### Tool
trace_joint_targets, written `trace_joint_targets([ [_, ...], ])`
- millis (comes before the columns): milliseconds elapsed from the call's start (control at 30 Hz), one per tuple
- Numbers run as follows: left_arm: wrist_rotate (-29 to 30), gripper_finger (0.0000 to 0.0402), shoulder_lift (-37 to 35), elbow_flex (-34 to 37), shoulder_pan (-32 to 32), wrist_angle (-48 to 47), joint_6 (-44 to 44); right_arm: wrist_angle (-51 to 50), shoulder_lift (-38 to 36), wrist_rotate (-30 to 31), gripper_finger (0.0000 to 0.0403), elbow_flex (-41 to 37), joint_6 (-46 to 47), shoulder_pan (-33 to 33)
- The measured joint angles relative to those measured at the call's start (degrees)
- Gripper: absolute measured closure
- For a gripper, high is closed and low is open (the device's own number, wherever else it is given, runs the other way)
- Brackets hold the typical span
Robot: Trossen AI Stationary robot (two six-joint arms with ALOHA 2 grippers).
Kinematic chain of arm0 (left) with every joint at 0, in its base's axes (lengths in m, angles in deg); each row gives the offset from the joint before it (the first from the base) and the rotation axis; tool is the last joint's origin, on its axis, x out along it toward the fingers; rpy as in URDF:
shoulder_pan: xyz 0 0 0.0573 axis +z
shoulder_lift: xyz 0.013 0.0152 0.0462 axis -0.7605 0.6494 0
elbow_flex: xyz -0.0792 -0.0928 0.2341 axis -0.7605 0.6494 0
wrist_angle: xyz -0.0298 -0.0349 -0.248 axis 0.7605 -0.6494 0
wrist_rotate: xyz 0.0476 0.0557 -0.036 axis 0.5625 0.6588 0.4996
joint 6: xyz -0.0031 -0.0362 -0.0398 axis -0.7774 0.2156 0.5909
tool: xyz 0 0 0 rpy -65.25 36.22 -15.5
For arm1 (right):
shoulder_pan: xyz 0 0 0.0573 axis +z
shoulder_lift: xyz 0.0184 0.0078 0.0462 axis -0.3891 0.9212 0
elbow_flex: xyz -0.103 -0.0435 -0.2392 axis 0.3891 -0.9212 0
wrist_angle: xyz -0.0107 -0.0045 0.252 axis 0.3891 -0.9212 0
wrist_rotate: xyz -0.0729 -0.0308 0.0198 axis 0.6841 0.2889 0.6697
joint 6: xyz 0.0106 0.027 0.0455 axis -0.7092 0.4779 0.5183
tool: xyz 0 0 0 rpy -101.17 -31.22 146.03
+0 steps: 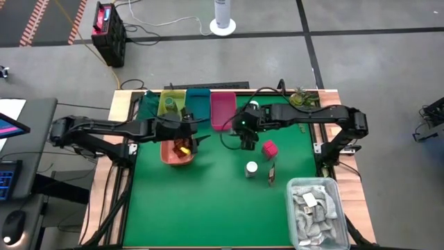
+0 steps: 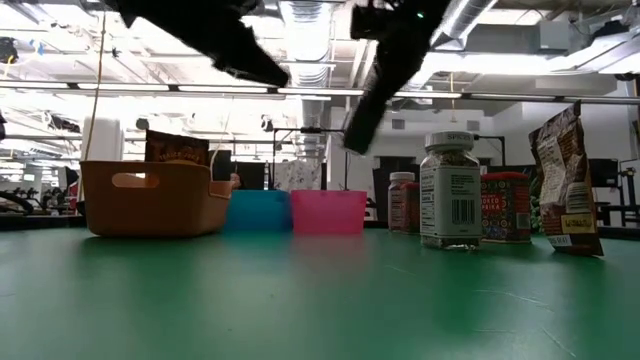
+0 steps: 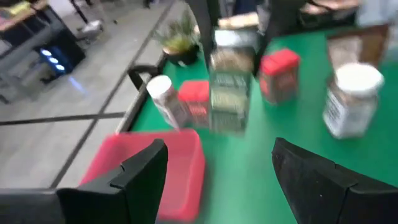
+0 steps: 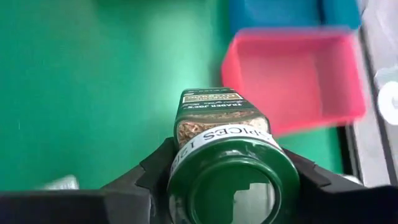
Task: Sort spices by type
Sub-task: Put the green seasoning bottle into the yellow bin
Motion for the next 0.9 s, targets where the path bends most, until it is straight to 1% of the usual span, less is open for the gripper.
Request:
trace_joint_targets([
  [100,0.22,0.0125,3.59,-2.50,0.00,-1.62,0.33,3.90,0.04,0.13,0.0179,0.00,0.01,0.55],
  [200,0.09,0.0125,7.52,-6.02,0.00,-3.80,0.34,6.86,0.04,2.39,0.0176,0.00,-0.14,0.95],
  [367,-0.23,0.0125,12.26,-10.32,0.00,-5.41,1.17,8.76,0.09,3.28,0.0178,0.00,-2.18,1.31],
  [433,-0.22,0.0125,13.48,-12.01,0.00,-4.60,1.63,9.32,0.09,3.34,0.0177,0.00,-2.77,1.61],
  [567,0.61,0.0125,14.48,-13.97,-0.01,-4.67,1.39,10.59,0.11,3.37,0.0177,0.00,-3.65,3.03],
  [733,0.79,0.0124,14.40,-14.33,-0.07,-5.02,0.73,10.85,0.11,3.89,0.0177,0.00,-3.96,4.78],
  [900,-0.70,0.0124,14.37,-14.35,-0.08,-5.55,-1.73,11.99,0.11,4.04,0.0177,-0.02,-4.15,5.68],
])
